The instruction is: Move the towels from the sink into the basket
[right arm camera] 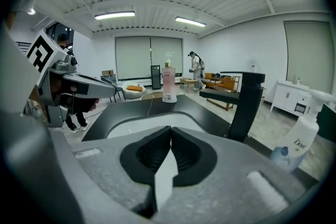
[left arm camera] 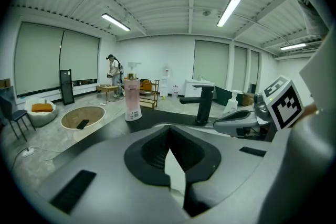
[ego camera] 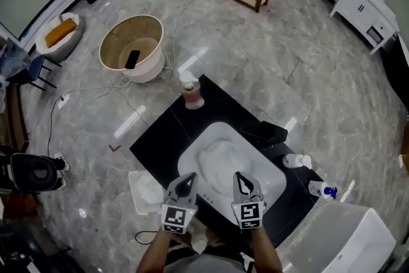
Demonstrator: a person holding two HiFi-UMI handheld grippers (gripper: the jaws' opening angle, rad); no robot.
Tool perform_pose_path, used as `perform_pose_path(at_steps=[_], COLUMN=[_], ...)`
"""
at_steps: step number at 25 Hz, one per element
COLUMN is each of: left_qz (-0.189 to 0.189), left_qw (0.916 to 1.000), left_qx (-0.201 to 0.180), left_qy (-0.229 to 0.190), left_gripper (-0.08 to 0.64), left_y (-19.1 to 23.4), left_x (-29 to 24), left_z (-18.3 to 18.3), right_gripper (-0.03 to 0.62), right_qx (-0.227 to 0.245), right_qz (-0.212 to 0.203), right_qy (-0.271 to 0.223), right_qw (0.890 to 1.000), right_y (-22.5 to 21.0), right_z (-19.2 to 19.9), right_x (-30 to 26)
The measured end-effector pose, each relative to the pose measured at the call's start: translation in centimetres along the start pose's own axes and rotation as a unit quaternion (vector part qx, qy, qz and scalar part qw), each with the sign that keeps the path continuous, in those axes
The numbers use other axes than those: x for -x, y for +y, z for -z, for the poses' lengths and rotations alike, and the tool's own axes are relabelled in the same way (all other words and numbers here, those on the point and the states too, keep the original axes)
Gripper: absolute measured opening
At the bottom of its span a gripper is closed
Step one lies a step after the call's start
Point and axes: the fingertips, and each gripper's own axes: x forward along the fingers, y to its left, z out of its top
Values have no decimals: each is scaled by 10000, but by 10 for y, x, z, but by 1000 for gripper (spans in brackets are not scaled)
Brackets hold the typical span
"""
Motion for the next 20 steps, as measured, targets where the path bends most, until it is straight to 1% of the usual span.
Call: perform_pose_path(at_steps=[1,2,3,5,8,9,13,15,20], left_qz=[-6,-15,-24,-46,-80,-93,-162,-195,-210], left_qw=[10000,10000,9999,9998,9993,9992,9984,9979,9969], left_qx=[7,13,21,38,47,57,164,217,285], left_qy=[39,79,120,212,354,392,521,583,701], left_gripper=[9,9,9,9,9,9,9,9,9], left_y=[-1,-1,-1,-1,-2,-1,2,4,11], left_x=[-5,-9,-13,-19,-27,-29,-37,-41,-56], left_z=[2,5,7,14,23,24,32,37,51], right_gripper=[2,23,89,120,230,246,349,378,410], right_qx=[-24,-50,-83,-149,-232,-265,-367,-353,-296], right_qz=[-48,-119,-196,-312,-499,-575,-789,-856,-818], right_qy=[54,123,198,343,584,673,993,1155,1382], right_qw=[10000,9998,9996,9988,9968,9957,9912,9890,9866], right_y=[-3,-4,-5,-6,-6,-6,-3,-4,-10], right_z=[5,11,17,31,50,55,77,89,114], right_x=[-5,-11,-18,-31,-49,-54,-74,-82,-102])
